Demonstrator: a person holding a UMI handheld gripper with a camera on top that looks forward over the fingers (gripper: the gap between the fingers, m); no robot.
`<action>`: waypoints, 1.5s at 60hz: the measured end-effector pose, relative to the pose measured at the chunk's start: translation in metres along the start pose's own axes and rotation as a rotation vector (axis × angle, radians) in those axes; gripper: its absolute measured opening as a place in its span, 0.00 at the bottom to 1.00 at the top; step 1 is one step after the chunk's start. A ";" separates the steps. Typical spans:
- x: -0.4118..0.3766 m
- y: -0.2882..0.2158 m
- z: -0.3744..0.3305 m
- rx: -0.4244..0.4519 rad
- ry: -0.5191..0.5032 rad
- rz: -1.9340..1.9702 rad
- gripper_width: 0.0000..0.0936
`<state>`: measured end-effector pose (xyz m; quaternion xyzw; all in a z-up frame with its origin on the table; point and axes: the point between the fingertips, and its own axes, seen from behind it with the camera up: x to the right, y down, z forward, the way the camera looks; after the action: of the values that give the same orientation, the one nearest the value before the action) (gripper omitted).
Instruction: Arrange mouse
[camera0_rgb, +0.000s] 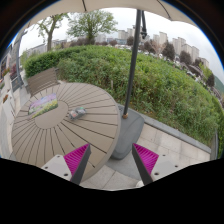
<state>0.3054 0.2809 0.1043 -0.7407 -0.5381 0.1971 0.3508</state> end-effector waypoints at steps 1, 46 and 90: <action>-0.002 -0.001 0.000 0.002 -0.005 -0.003 0.91; -0.171 -0.027 0.088 0.116 -0.206 -0.096 0.91; -0.211 -0.083 0.238 0.109 -0.157 -0.025 0.91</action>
<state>0.0193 0.1713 -0.0138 -0.6958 -0.5617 0.2792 0.3499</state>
